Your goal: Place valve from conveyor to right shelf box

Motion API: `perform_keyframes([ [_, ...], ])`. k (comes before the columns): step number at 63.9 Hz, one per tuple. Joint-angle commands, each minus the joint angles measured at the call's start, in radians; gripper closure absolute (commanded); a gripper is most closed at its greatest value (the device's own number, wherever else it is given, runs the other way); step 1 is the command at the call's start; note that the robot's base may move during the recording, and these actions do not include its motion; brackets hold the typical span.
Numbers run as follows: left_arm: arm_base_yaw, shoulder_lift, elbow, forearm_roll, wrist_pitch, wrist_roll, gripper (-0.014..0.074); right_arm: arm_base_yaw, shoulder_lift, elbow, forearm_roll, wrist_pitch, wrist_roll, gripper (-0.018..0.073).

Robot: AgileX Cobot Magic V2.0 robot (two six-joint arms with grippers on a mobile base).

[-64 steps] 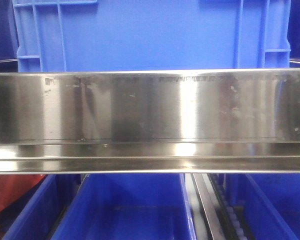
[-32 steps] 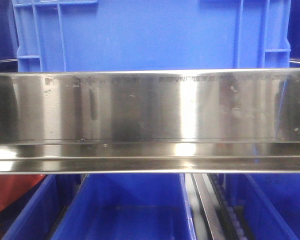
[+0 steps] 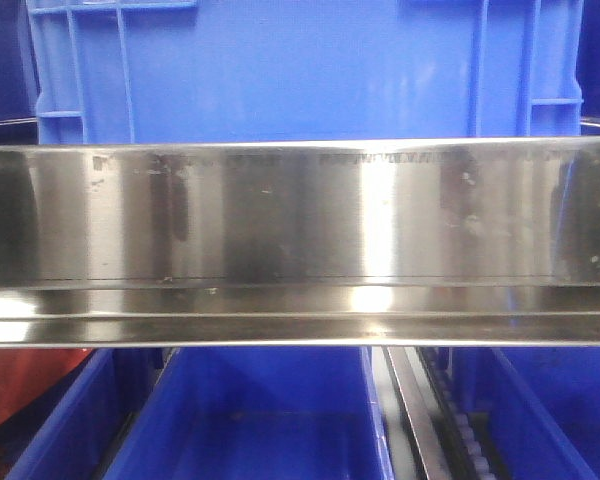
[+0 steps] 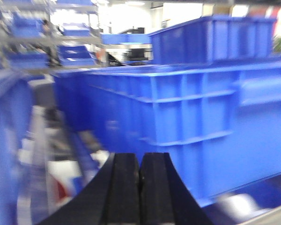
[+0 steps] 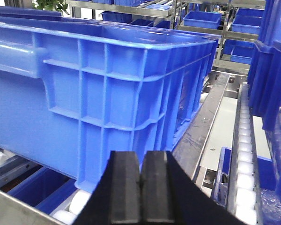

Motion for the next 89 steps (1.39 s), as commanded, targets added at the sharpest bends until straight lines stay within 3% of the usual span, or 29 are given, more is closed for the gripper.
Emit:
perform_keyframes([
  [1, 0.059, -0.016, 0.002, 0.065, 0.006, -0.009, 0.0707, 0.000, -0.004, 0.000, -0.006, -0.028, -0.003, 0.0721],
  [16, 0.250, -0.124, 0.080, 0.072, 0.052, -0.077, 0.0707, 0.000, -0.004, 0.000, -0.006, -0.028, -0.003, 0.0721],
  [32, 0.361, -0.258, 0.237, 0.072, 0.026, -0.078, 0.0707, 0.000, -0.004, 0.000, -0.006, -0.028, -0.003, 0.0721],
  [39, 0.372, -0.268, 0.274, 0.064, -0.049, -0.078, 0.0707, 0.000, -0.004, 0.000, -0.006, -0.028, -0.003, 0.0721],
  [42, 0.372, -0.268, 0.274, 0.062, 0.010, -0.078, 0.0707, 0.000, -0.004, 0.000, -0.006, -0.028, -0.003, 0.0721],
  [89, 0.372, -0.268, 0.274, 0.062, -0.006, -0.078, 0.0707, 0.000, -0.004, 0.000, -0.006, -0.030, -0.003, 0.0721],
])
